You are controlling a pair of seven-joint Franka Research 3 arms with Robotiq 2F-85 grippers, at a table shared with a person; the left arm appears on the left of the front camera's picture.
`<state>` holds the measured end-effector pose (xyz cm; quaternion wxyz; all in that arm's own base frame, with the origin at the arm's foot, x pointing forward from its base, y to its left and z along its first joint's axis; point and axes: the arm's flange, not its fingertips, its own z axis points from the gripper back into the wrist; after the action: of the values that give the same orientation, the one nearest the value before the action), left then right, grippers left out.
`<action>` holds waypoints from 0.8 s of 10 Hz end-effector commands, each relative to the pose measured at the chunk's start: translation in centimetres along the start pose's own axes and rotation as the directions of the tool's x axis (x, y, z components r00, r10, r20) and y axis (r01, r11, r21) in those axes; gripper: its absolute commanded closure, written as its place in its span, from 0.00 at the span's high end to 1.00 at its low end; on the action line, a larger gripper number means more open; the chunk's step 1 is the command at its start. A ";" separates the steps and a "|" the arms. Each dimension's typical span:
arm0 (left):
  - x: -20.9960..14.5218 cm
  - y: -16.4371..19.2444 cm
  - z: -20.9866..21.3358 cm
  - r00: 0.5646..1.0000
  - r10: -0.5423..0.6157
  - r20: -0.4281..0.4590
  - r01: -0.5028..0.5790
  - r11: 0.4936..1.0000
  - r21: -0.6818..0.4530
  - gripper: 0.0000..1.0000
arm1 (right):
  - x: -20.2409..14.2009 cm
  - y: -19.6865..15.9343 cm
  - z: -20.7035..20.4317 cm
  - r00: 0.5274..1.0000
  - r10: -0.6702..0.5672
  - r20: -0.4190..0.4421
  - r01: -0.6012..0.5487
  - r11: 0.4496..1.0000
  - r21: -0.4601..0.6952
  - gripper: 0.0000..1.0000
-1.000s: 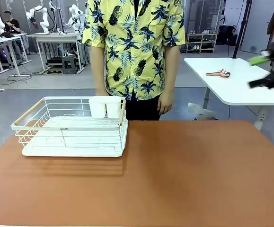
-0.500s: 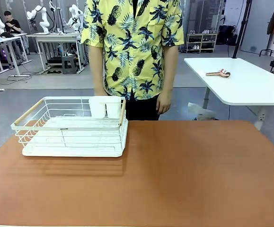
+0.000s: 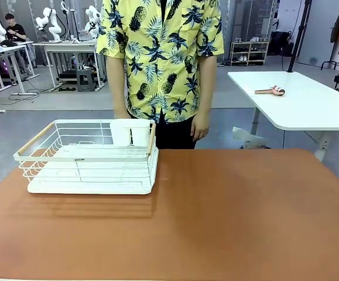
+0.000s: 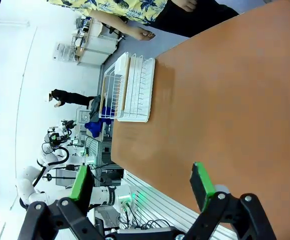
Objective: Clean the table.
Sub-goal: Pick up the Lint Roller when the human hands it over.
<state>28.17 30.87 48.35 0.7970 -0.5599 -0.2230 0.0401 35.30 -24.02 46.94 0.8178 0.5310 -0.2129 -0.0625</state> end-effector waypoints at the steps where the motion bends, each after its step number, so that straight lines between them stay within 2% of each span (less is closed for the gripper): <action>1: -0.5 0.2 0.4 1.000 -0.013 0.000 0.013 1.000 -0.009 1.00 | 0.1 0.3 0.1 1.000 0.009 0.003 -0.009 1.000 0.013 1.00; 8: -0.5 0.2 0.4 1.000 -0.013 0.000 0.013 1.000 -0.009 1.00 | 0.1 0.3 0.1 1.000 0.009 0.003 -0.009 1.000 0.013 1.00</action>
<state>28.07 30.99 48.26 0.7977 -0.5587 -0.2230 0.0428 35.30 -23.97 46.97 0.8181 0.5309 -0.2122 -0.0620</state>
